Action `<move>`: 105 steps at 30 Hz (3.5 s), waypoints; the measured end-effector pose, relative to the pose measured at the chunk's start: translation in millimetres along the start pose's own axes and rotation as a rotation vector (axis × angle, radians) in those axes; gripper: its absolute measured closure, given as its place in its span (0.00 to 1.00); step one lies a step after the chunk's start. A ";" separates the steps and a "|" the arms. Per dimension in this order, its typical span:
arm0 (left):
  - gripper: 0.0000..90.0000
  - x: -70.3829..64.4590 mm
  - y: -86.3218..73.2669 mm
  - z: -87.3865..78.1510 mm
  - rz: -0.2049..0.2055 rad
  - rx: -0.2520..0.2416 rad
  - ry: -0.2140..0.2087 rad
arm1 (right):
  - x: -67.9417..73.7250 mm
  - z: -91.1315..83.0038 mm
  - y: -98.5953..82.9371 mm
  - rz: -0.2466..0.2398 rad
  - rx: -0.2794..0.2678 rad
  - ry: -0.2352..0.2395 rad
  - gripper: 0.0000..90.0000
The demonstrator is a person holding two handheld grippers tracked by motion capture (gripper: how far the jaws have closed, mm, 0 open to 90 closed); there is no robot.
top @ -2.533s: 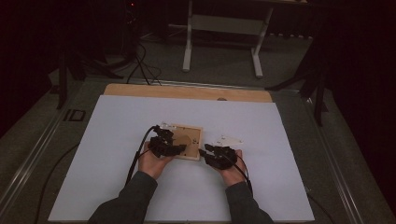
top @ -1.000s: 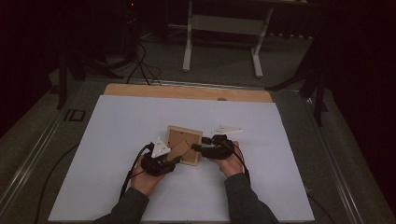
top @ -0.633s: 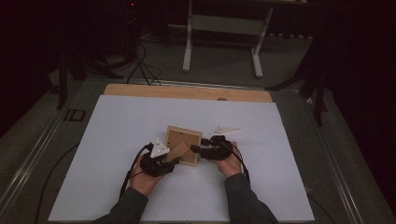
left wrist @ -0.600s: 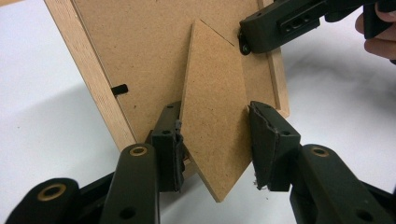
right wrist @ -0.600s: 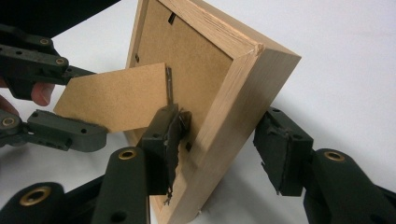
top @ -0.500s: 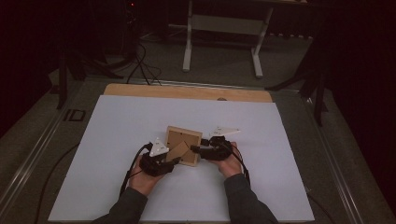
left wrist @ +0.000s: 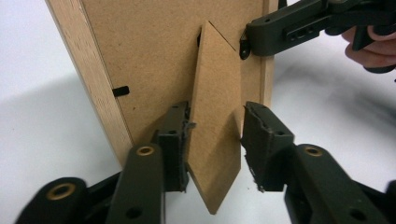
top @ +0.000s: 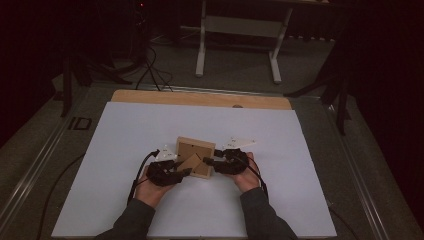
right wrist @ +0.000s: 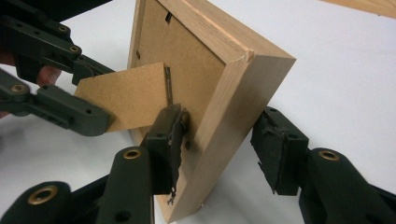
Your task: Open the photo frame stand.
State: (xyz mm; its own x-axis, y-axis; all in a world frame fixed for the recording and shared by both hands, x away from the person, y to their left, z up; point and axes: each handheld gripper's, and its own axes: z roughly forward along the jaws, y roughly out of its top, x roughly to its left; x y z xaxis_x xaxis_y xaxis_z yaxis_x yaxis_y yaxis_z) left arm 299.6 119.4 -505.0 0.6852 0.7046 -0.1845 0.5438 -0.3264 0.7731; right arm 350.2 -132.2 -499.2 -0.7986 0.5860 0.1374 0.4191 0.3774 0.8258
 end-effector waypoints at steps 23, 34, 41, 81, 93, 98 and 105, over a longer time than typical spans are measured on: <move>0.73 2.3 3.9 3.1 0.034 0.035 0.040 | 4.9 -7.1 3.1 -0.038 -0.049 -0.025 0.67; 0.73 2.1 3.3 8.8 0.035 0.043 0.068 | 9.0 -9.0 5.3 -0.063 -0.062 -0.044 0.67; 0.75 -0.9 3.0 15.0 0.046 0.057 0.091 | 12.0 -8.6 6.9 -0.078 -0.060 -0.054 0.65; 0.63 -4.6 -4.2 14.6 -0.044 0.046 0.014 | 23.5 -13.0 4.6 -0.096 -0.037 0.022 0.54; 0.61 -1.3 -8.4 12.2 -0.086 0.040 -0.016 | 26.3 -13.3 4.7 -0.097 -0.022 0.041 0.50; 0.60 -1.5 -9.2 10.9 -0.086 0.039 -0.014 | 28.5 -12.6 4.6 -0.109 -0.016 0.051 0.47; 0.60 -2.1 -9.3 9.3 -0.082 0.040 -0.015 | 30.4 -12.5 4.8 -0.122 -0.005 0.052 0.44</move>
State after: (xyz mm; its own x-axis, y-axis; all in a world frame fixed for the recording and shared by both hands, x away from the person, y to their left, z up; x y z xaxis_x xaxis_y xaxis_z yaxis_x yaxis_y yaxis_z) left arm 297.6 115.1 -517.5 0.6446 0.7208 -0.2550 0.6171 -0.2936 0.7300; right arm 322.5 -121.6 -484.2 -0.8650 0.4977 0.0637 0.3151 0.4400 0.8409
